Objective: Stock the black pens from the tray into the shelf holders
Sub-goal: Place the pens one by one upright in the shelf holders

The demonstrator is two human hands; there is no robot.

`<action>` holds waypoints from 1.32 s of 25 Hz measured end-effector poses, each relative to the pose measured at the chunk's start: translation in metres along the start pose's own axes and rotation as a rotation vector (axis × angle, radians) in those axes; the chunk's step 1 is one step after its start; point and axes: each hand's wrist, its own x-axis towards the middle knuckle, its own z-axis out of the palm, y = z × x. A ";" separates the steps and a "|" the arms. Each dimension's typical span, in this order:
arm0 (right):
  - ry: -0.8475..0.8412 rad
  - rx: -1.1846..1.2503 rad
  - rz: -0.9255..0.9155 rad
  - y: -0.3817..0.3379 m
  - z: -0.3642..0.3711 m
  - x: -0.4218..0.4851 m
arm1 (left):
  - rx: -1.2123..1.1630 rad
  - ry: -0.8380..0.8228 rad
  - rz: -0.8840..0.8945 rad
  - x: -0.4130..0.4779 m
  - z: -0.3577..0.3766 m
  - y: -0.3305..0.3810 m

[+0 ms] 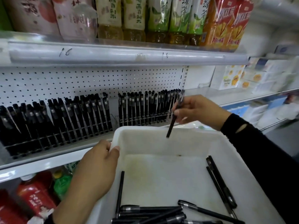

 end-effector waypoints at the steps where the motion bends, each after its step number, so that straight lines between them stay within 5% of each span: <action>1: 0.112 0.010 0.002 0.004 -0.009 0.011 | -0.006 0.001 -0.004 0.000 0.001 0.000; 4: 0.444 -0.018 0.030 0.021 -0.018 0.050 | -0.026 0.000 -0.008 0.000 0.002 0.000; 7: 0.579 -0.288 0.038 0.038 -0.012 0.084 | -0.032 -0.005 -0.014 0.003 0.002 -0.001; 17: 0.459 -0.716 0.148 0.065 0.015 0.111 | -0.031 -0.016 -0.025 0.003 0.001 -0.001; 29: 0.381 -0.733 0.315 0.072 0.021 0.119 | -0.028 -0.027 -0.025 0.001 0.001 0.001; 33: 0.436 -0.748 0.192 0.045 0.020 0.079 | -0.028 -0.021 -0.023 0.003 0.002 -0.002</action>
